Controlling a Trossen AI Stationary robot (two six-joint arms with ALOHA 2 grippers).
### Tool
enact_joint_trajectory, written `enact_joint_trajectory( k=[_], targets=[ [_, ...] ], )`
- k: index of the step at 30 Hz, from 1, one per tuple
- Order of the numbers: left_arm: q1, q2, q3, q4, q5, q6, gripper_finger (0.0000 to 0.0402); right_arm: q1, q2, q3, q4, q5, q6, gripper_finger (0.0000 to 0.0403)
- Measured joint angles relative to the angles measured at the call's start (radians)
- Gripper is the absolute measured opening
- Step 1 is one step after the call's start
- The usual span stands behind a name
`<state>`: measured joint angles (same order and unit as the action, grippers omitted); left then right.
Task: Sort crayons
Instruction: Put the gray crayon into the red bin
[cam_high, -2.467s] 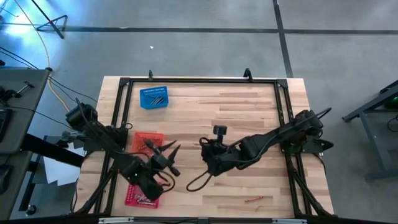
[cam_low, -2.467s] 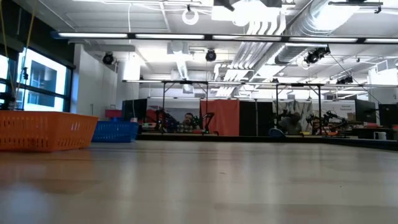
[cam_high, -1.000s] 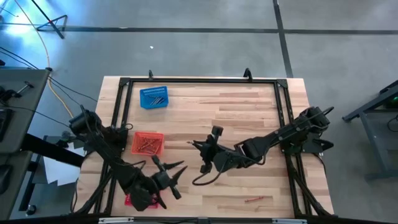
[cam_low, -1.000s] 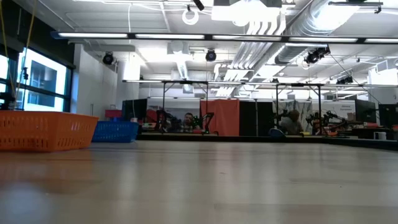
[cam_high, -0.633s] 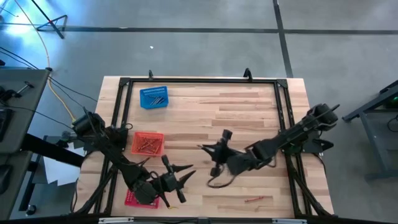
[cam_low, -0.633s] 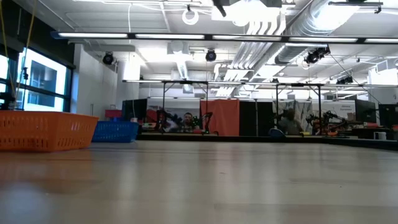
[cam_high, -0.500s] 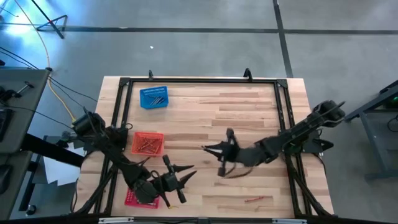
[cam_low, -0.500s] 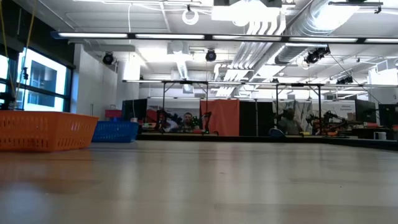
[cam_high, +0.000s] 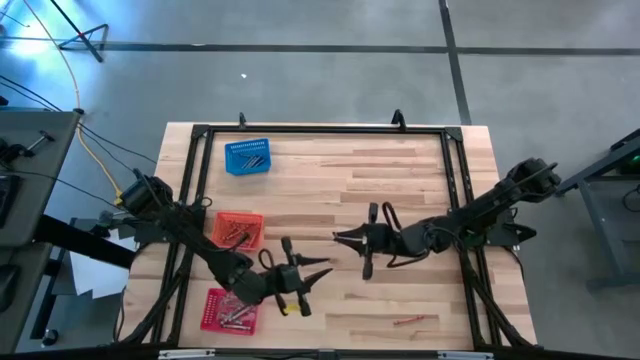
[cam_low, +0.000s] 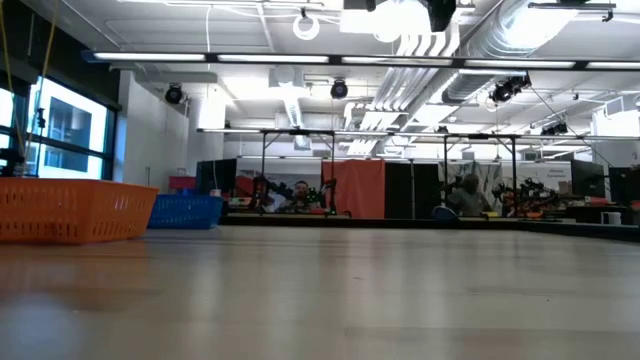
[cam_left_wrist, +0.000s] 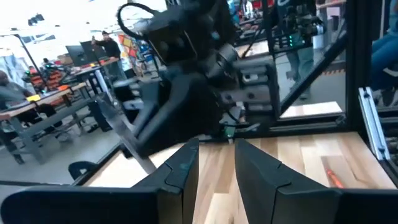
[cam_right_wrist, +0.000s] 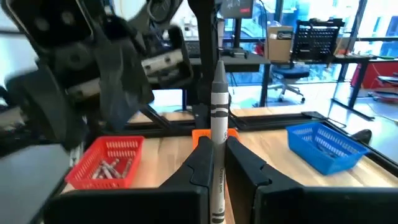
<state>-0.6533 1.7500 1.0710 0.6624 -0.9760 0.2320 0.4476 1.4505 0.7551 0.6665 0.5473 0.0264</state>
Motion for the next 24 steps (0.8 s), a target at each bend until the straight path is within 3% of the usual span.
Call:
enact_joint_trajectory(
  k=[6,24],
  targets=[
    [0.007,-0.003,0.0,0.048,0.009,0.01,0.0092,0.041,0.0,0.002,-0.049,0.072,0.0,0.0018],
    [0.045,-0.002,0.0,0.04,0.034,0.006,0.0155,0.112,-0.001,0.003,-0.012,0.065,-0.001,0.0018]
  ],
)
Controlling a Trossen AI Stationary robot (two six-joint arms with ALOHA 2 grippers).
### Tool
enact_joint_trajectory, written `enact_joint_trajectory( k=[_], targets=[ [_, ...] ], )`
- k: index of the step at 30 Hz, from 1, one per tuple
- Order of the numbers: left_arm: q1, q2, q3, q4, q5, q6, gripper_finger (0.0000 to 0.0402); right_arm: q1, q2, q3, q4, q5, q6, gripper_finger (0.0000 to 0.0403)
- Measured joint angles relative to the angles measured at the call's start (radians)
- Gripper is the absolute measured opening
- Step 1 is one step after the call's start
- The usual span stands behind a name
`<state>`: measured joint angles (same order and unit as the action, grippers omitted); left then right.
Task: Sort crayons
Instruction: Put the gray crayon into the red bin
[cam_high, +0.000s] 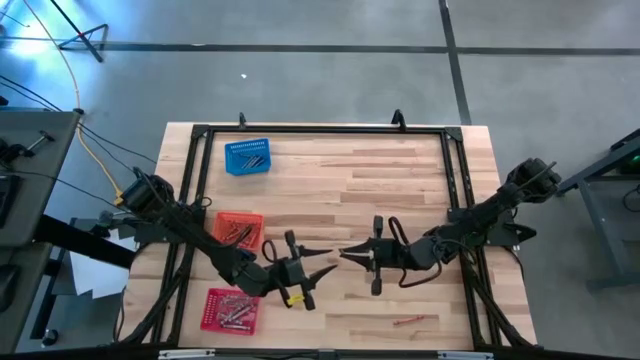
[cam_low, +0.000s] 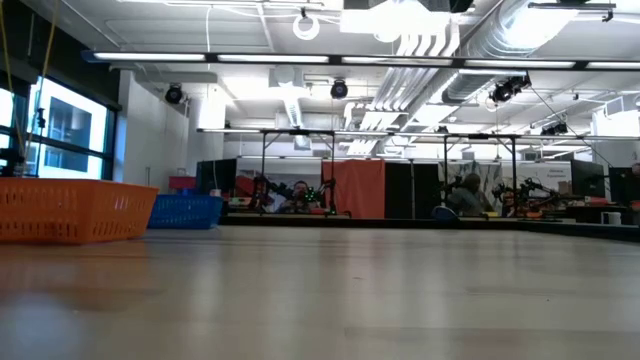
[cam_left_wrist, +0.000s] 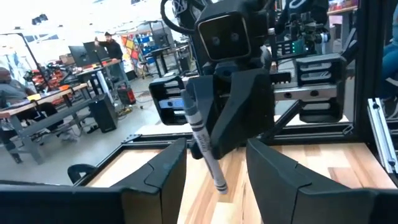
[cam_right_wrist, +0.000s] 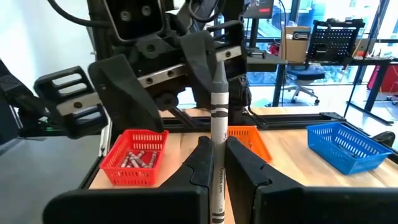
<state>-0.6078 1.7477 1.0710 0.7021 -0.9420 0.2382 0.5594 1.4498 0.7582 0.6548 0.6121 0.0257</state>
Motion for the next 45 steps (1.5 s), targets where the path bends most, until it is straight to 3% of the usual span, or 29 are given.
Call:
enact_joint_trajectory(
  k=[10,26,31,39,45],
  targets=[
    [0.035,0.0,0.0,0.01,0.09,-0.013,0.0157,-0.003,0.0,0.001,0.003,-0.066,0.0,0.0018],
    [0.085,0.0,0.0,0.029,0.288,-0.053,0.0152,-0.003,0.0,0.002,0.003,-0.072,-0.008,0.0018],
    [0.086,0.0,0.0,0.029,0.314,-0.053,0.0118,-0.002,0.0,0.002,0.003,-0.086,-0.008,0.0018],
    [0.104,0.0,0.0,0.03,0.329,-0.063,0.0012,-0.002,0.0,0.002,0.013,-0.119,-0.012,0.0018],
    [0.11,0.0,0.0,0.029,0.357,-0.08,0.0008,-0.002,-0.001,0.002,0.013,-0.124,-0.011,0.0018]
  ],
)
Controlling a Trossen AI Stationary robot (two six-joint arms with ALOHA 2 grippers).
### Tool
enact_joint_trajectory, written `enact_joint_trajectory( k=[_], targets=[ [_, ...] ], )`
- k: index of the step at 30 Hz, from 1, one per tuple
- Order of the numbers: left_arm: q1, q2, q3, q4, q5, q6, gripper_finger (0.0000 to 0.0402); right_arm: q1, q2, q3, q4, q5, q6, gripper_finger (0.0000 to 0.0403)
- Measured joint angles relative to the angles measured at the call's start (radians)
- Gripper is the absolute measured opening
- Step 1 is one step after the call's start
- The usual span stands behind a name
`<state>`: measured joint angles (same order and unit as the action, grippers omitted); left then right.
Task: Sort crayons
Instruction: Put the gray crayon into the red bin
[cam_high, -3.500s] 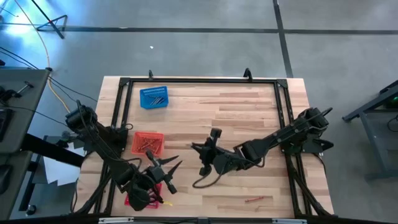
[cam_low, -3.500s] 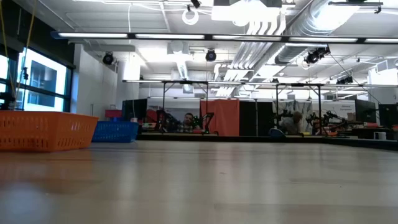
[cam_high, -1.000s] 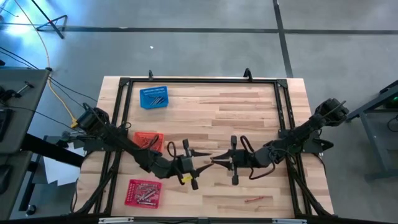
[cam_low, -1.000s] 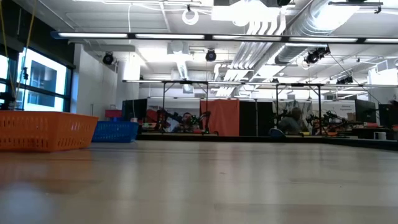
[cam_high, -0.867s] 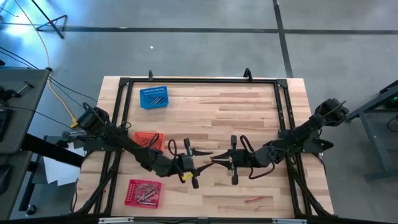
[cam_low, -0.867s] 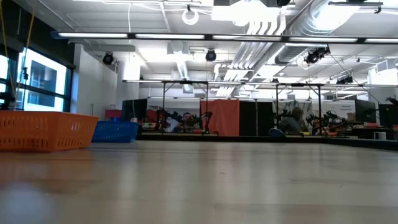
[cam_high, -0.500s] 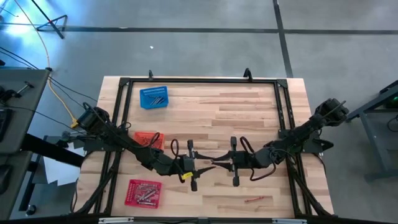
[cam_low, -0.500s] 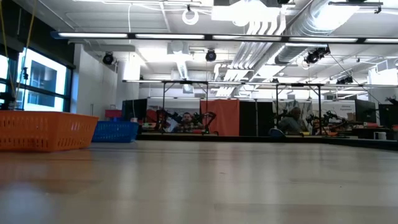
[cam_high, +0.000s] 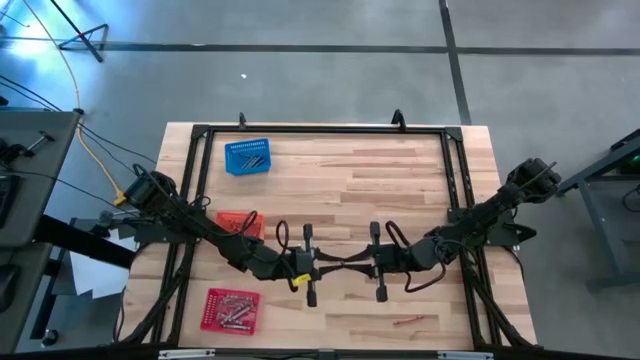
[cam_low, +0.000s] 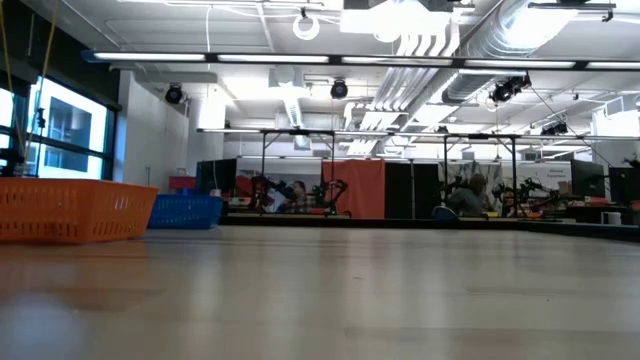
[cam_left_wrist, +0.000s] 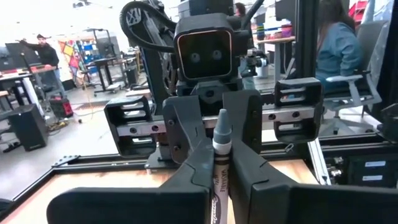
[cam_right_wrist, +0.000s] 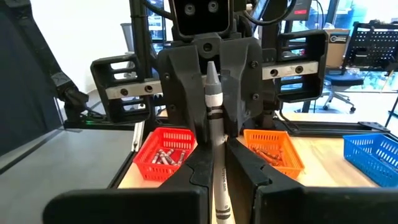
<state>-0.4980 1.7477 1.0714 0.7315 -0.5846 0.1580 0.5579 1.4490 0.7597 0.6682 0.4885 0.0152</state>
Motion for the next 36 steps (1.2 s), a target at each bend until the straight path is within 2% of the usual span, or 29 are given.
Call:
enact_joint_trajectory(
  k=[7,18,24,26,33,36],
  targets=[
    [0.0,0.0,0.0,0.0,0.0,0.0,0.0005,0.0,0.0,0.0,0.001,0.0,0.026,0.0028],
    [-0.001,0.0,0.0,0.0,0.004,0.001,0.0004,-0.001,0.0,0.0,0.002,0.008,0.031,0.0101],
    [-0.01,0.0,0.0,-0.003,-0.009,0.002,0.0003,-0.002,0.0,0.0,-0.007,0.009,0.03,0.0129],
    [-0.014,0.002,0.0,-0.008,-0.046,0.006,0.0003,0.0,0.0,0.0,-0.025,0.01,0.03,0.0133],
    [-0.048,0.002,0.0,-0.008,-0.293,0.108,0.0005,0.02,-0.072,0.0,-0.21,0.058,0.065,0.0136],
    [-0.08,0.002,0.0,-0.09,-0.363,0.058,0.0005,0.03,-0.14,0.0,-0.314,0.074,0.137,0.0136]
  ],
)
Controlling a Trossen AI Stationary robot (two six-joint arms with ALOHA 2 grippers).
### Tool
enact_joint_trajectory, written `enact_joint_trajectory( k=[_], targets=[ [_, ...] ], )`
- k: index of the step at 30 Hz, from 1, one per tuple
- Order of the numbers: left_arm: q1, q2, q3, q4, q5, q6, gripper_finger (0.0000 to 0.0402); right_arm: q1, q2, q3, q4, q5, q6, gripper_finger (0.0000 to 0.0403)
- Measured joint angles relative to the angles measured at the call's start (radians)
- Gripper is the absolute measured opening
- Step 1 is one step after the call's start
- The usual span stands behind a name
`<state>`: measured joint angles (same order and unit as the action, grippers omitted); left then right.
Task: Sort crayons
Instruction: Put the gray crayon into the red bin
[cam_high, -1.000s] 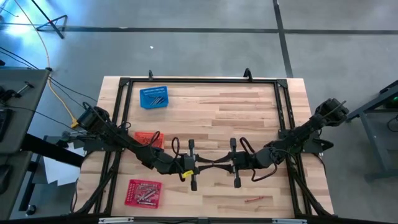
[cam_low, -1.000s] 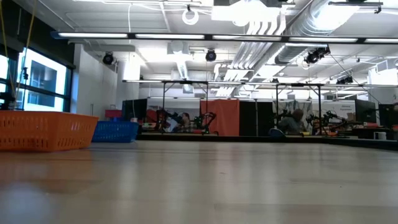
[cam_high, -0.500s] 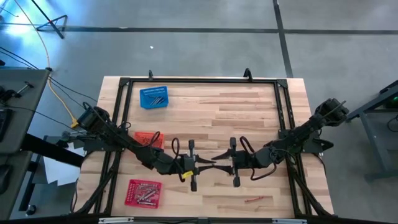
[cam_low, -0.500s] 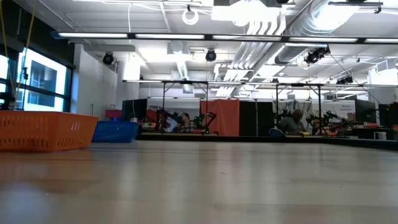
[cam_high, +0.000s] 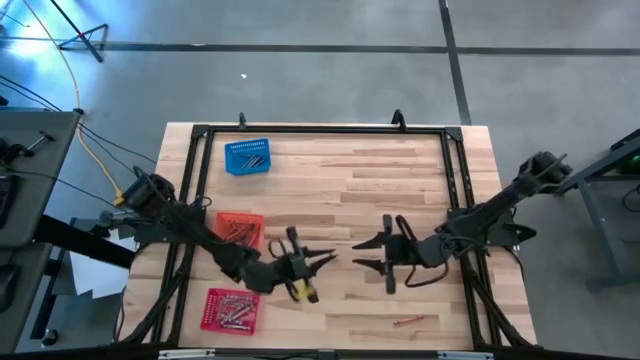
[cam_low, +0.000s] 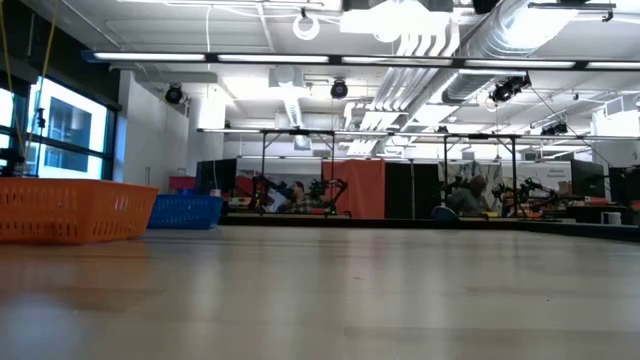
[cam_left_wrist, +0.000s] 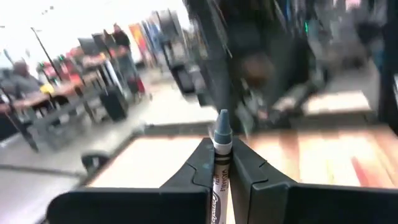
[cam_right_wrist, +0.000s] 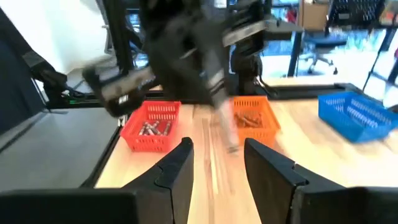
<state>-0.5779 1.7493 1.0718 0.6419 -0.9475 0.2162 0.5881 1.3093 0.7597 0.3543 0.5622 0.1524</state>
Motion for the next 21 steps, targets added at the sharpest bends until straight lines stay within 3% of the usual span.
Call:
enact_joint_trajectory(
  k=[3,6,11,13,16,21],
  targets=[
    [-0.056,-0.007,0.0,-0.256,-0.041,-0.182,0.0006,0.014,-0.054,0.0,-0.098,0.002,0.079,0.0136],
    [-0.105,-0.025,0.0,-0.499,-0.086,-0.482,0.0006,0.026,-0.081,0.0,-0.161,0.001,0.111,0.0136],
    [-0.173,-0.127,0.029,-0.843,-0.009,-0.872,0.0007,0.027,-0.088,0.0,-0.171,0.001,0.102,0.0136],
    [-0.196,-0.175,0.064,-1.014,0.101,-1.024,0.0007,0.027,-0.088,0.0,-0.18,0.0,0.118,0.0136],
    [-0.222,-0.226,0.095,-1.241,0.375,-1.317,0.0007,0.03,-0.088,0.0,-0.198,-0.01,0.168,0.0136],
    [-0.263,-0.218,0.098,-1.428,0.709,-1.654,0.0007,0.044,-0.087,0.0,-0.217,-0.017,0.206,0.0136]
  ],
)
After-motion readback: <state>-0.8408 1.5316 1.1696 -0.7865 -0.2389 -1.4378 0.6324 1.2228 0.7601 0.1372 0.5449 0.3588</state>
